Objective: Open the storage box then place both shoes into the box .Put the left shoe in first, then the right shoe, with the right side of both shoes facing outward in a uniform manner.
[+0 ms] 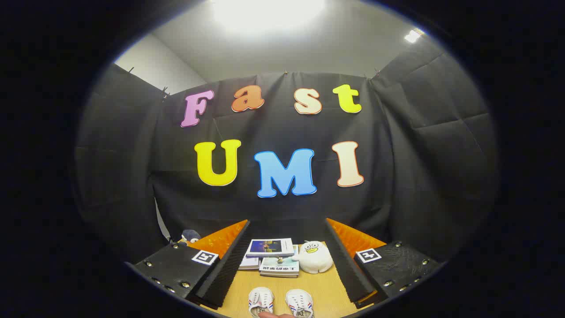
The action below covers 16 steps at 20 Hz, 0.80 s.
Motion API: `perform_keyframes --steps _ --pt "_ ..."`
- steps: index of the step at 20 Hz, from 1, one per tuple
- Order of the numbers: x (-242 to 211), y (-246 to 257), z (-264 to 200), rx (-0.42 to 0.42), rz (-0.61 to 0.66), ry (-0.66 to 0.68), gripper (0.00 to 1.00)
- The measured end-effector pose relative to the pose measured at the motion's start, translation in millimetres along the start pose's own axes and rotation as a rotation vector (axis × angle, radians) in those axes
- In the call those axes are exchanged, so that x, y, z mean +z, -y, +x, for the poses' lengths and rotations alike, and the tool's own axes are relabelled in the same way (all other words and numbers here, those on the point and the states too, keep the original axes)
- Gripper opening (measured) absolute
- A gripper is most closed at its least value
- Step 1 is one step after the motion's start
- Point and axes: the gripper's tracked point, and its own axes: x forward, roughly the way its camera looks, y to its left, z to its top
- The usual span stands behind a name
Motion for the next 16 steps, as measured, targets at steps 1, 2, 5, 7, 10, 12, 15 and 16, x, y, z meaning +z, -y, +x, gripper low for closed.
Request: perform_keyframes --steps 1,2,5,7,10,12,15,16 --pt "0 1 1 -0.011 0.005 -0.001 0.98" --pt "-3 1 2 -0.023 0.01 -0.012 0.98" --pt "-10 -8 4 -0.032 0.018 -0.029 0.98" --pt "-11 -8 0 -0.047 0.024 -0.029 0.98" --pt "-11 -12 -3 -0.045 0.011 -0.028 0.98" --pt "-9 -9 -3 -0.046 0.011 -0.022 0.98" --pt "-10 -6 2 -0.024 0.003 -0.008 0.98" --pt "-10 -4 6 -0.018 -0.008 -0.004 0.98"
